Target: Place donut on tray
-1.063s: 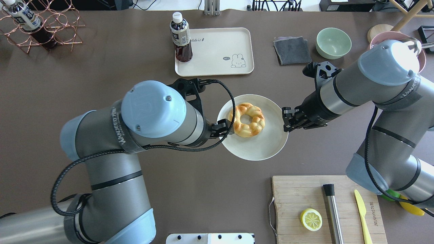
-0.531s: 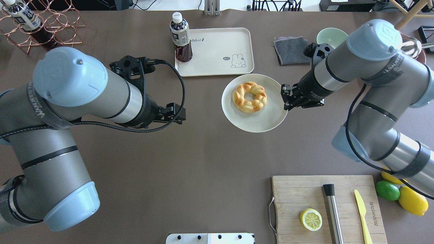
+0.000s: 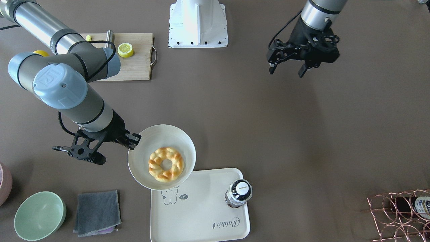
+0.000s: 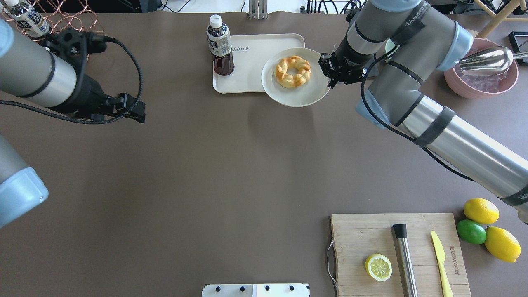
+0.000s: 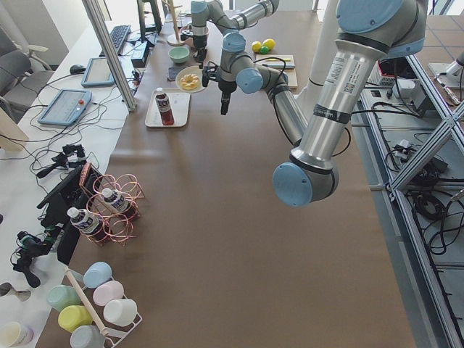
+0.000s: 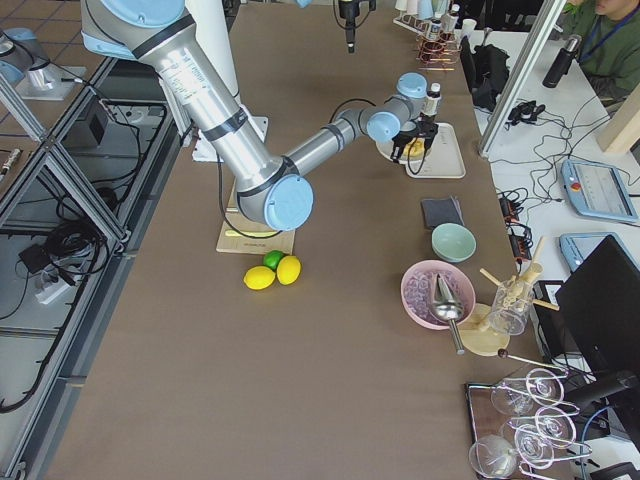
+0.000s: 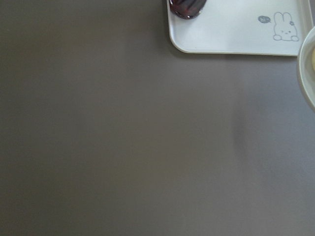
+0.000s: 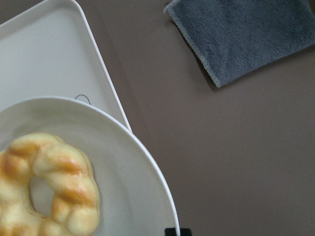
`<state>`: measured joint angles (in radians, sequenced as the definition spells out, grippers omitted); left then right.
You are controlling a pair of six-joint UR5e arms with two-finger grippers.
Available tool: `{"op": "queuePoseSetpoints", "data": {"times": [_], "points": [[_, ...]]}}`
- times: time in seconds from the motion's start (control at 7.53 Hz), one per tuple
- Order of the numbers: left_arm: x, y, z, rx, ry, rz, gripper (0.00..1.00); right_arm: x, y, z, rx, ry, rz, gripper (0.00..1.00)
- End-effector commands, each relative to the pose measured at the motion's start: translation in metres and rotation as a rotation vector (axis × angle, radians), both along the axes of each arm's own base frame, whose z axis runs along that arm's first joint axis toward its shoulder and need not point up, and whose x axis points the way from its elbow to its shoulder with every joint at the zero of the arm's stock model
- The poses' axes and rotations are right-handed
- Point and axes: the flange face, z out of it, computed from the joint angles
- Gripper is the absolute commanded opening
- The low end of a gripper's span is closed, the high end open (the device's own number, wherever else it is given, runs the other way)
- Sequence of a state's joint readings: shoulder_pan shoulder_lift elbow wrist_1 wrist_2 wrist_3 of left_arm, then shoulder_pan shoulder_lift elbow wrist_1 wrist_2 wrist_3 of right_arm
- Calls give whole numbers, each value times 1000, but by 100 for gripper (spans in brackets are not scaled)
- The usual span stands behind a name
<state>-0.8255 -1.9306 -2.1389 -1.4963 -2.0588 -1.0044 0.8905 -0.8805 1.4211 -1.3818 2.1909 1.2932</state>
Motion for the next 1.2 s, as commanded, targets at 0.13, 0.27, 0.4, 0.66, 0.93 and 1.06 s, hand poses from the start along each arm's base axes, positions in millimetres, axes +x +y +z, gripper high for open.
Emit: {"op": "queuePoseSetpoints", "data": {"times": [0.13,0.27,0.4,0.66,0.93,1.06], "points": [[-127,-33,73,84,-51,62,98,-51,-82,-6,-37,2,75,0],[-147,-36,87,97,-55,75,98,-72,-100,-12,-43,1,103,0],[-152,-38,88,105,-56,77,98,-89,-107,-22,-55,5,104,0],[-152,-38,88,105,-56,77,98,-120,-110,-5,-35,0,147,0],[-153,-39,90,100,-58,76,98,-128,-109,-3,-10,-4,142,39],[-155,-41,92,97,-59,70,98,-128,-108,-8,53,-1,99,99]]}}
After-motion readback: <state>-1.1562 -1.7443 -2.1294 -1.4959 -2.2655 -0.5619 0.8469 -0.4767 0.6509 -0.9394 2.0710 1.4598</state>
